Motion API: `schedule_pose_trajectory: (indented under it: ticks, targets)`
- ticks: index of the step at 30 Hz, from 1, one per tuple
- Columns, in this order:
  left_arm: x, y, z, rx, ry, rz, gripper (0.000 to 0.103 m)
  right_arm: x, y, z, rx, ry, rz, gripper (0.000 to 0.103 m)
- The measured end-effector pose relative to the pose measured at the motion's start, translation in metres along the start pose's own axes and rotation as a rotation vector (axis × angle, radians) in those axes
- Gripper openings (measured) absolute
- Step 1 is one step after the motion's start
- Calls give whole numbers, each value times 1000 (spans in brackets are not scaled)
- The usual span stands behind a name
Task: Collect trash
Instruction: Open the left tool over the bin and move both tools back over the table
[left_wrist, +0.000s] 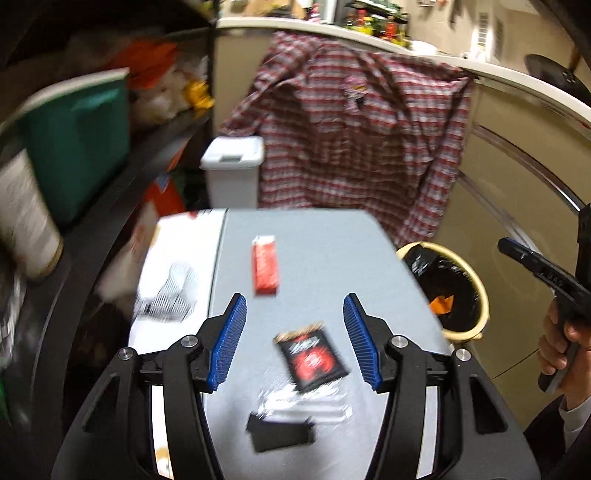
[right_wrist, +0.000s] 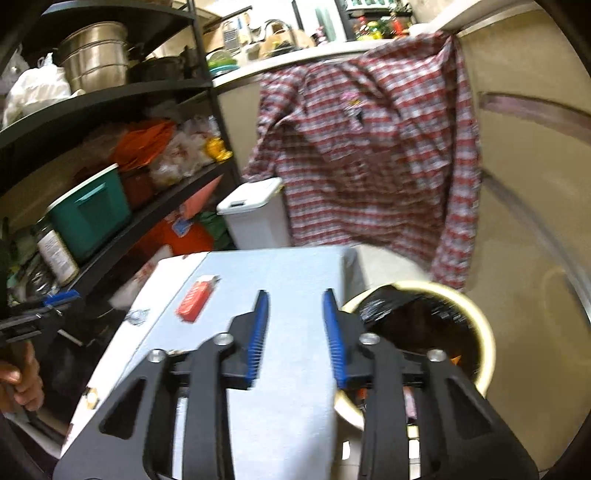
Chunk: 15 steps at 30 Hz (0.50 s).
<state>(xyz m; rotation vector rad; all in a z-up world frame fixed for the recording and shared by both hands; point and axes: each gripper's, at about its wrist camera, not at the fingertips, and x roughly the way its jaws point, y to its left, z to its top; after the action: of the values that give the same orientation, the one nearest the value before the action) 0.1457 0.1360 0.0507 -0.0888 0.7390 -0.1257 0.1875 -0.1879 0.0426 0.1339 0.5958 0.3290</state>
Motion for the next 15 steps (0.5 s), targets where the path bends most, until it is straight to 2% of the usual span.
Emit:
schedule_pose_trajectory:
  ticks: [4,9,14,15]
  targets:
    - [17,13,-31,-37,83,17,54,19,23,-15,-12,42,49,26]
    - [41,12,-62,15,187,11,54,45,50,-35,-25,115,124,28]
    - [61,23,-86,4,283,7,55,74,79,-56,-78,181,157,28]
    - [64,25,-91,3,298,7,55,82,85,-61,-81,198,167,31]
